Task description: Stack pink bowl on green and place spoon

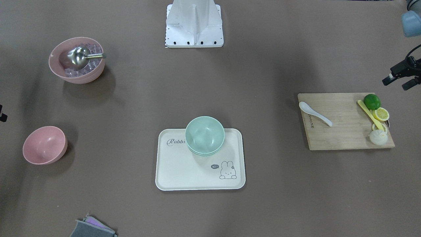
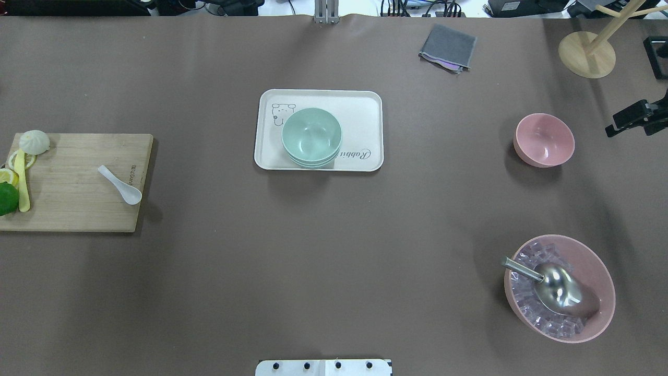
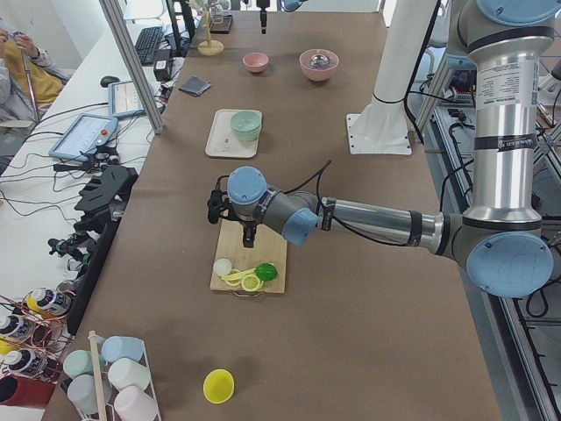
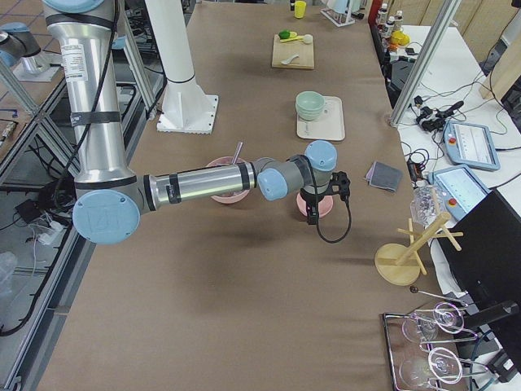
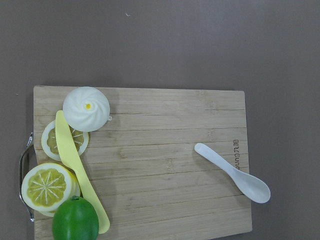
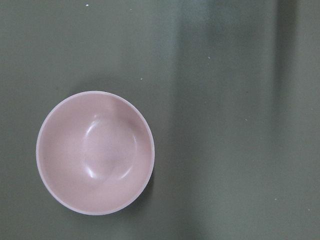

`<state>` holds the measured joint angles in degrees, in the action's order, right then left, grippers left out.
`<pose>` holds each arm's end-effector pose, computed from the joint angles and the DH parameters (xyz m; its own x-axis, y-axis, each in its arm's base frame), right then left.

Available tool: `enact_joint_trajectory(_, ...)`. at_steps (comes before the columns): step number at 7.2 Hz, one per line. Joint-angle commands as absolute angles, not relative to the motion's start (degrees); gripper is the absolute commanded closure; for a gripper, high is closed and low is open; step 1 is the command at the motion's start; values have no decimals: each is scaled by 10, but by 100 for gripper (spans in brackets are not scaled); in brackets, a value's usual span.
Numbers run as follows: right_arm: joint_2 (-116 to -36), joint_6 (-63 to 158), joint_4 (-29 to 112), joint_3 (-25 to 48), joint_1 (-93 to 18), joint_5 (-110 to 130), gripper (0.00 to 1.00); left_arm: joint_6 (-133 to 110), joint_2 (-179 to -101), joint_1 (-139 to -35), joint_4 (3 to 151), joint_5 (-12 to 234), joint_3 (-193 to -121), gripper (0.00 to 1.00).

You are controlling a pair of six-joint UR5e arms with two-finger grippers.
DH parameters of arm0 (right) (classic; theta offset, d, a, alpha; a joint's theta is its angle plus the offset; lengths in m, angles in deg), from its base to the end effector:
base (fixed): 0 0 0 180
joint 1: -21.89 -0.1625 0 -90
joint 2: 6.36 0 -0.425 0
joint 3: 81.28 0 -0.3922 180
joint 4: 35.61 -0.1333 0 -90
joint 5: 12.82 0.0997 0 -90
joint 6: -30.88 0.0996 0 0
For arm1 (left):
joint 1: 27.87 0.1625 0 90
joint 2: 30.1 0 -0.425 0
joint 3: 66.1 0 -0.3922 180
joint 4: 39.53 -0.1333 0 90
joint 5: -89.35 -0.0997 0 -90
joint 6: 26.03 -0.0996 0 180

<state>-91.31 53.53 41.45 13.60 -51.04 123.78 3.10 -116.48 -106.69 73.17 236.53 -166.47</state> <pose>-0.1009 -0.5362 0.5425 0.6338 -0.0961 0.7675 0.0286 0.9945 0.1009 0.0436 -0.4766 0.5385 0.4767 0.0300 -0.8786 0.0724 0.9947 0.0732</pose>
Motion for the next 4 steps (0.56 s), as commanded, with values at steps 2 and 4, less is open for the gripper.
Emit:
enact_joint_trajectory(2,-918,535,415,140,-511,1220,0,38,-1162,-1062,732,2288,-1673,2)
enact_joint_trajectory(4,-920,532,416,139,-517,1215,0,29,-1155,-1052,732,2255,-1674,2)
